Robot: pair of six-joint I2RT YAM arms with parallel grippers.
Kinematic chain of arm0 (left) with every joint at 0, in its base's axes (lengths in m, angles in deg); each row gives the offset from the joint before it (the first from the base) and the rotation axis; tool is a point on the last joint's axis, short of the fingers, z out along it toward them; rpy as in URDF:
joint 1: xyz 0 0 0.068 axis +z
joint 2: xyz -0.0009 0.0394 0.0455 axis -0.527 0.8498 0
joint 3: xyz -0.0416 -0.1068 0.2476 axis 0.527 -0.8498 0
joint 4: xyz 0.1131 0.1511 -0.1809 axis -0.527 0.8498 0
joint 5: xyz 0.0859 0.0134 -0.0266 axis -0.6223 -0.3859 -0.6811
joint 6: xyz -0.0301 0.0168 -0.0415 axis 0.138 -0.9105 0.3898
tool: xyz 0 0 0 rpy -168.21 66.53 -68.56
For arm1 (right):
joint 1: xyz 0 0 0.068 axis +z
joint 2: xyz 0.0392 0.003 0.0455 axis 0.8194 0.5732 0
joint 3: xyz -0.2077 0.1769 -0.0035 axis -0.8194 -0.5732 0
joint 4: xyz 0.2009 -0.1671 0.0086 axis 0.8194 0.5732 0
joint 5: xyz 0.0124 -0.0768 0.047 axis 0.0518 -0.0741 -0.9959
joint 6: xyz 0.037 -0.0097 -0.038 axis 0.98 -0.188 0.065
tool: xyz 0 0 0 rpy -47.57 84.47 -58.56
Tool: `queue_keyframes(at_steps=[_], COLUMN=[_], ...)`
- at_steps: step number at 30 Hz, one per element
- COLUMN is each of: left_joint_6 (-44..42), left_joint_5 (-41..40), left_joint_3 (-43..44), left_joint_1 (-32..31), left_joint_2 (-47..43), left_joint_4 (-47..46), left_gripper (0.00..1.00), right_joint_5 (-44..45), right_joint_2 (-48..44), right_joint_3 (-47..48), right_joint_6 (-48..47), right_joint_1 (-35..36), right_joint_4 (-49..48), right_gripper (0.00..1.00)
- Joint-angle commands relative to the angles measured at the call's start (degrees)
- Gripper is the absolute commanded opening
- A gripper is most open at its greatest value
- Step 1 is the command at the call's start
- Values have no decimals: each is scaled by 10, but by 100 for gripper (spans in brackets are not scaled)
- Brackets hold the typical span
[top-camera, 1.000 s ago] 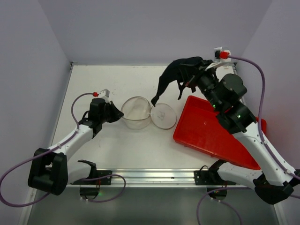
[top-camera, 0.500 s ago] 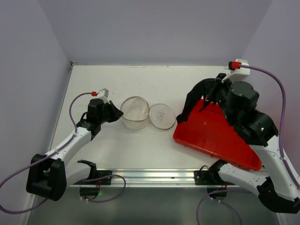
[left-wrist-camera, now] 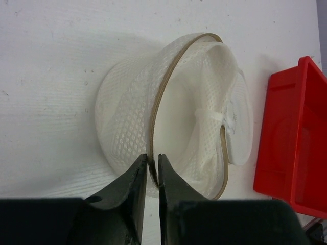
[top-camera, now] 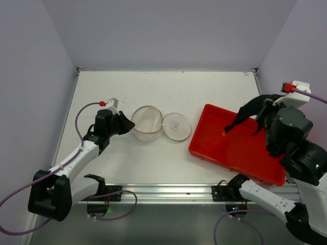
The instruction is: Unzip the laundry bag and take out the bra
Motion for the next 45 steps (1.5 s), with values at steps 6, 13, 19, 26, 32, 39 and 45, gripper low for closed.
queue_keyframes(at_steps=[6,13,19,26,32,39,45], left_joint_6=[-15,-11,-10,-4,-1,-12,-29], left_joint_5=[7,-6,-22,-84,-94,-52,-8], left_joint_3=[-3,1,-3,-20,-25,-20,-21], left_joint_1=[5,5,5,5,5,5,4], left_joint_2=[-9,-15,-45,-117,-141,-122,-124], left_joint_4=[-29,-18,-13,-7,-9,-19,-39], left_gripper=[58,85,86,87,88,93,100], right_joint_5=[64,-43,-86,-20,34,-16,-235], right_joint_2=[3,-21,45,81,62,10,141], right_joint_3=[-208,-350,-422,-470,-500,-437,-344], right_joint_6=[-9,46,98,187,279,229,142], right_joint_1=[0,0,0,-15,-40,-41,-37], right_joint_4=[-40,-122,-170,-210,-178,-164,-236], right_gripper=[0,0,1,11,48,73,99])
